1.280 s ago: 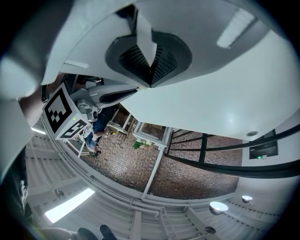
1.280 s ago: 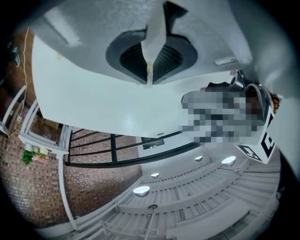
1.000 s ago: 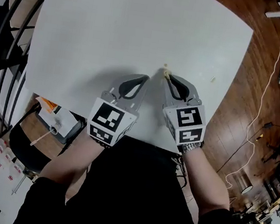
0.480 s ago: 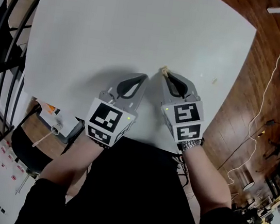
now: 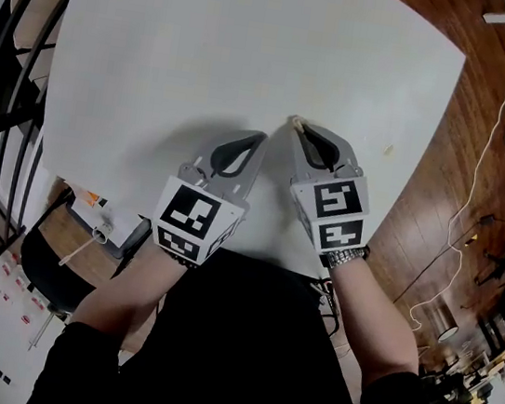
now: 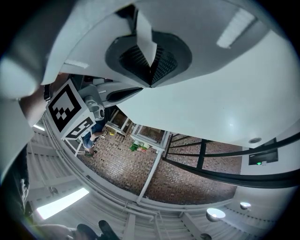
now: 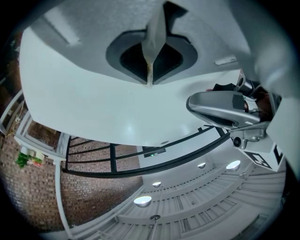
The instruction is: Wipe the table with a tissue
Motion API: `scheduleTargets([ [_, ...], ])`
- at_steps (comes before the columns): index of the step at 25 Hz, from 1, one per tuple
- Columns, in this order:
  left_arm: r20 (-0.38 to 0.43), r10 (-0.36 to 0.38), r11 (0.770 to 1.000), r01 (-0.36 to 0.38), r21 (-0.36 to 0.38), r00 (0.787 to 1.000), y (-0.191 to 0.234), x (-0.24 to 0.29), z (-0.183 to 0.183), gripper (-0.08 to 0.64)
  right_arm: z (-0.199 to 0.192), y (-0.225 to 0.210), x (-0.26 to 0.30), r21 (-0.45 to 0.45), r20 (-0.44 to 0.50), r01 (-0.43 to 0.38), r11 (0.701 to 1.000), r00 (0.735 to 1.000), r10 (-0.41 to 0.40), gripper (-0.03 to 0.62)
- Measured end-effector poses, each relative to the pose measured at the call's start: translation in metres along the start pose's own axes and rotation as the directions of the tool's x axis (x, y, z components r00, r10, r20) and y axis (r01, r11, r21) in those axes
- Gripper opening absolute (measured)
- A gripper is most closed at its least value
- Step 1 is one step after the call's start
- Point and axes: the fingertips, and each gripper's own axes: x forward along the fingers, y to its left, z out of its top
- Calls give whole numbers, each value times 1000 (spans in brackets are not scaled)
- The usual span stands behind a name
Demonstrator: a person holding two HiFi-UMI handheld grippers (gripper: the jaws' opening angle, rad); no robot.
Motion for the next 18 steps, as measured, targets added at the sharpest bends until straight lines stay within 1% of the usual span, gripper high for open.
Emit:
scheduleTargets([
  [8, -1, -5, 1000, 5, 3, 1000, -1, 3, 2, 9, 4, -2, 2, 7, 10, 8, 1000, 1000, -8, 26],
  [18, -3, -7, 1000, 7, 13, 1000, -2, 1, 3, 9, 12, -4, 1, 23, 46, 18, 1000, 999, -19, 26],
])
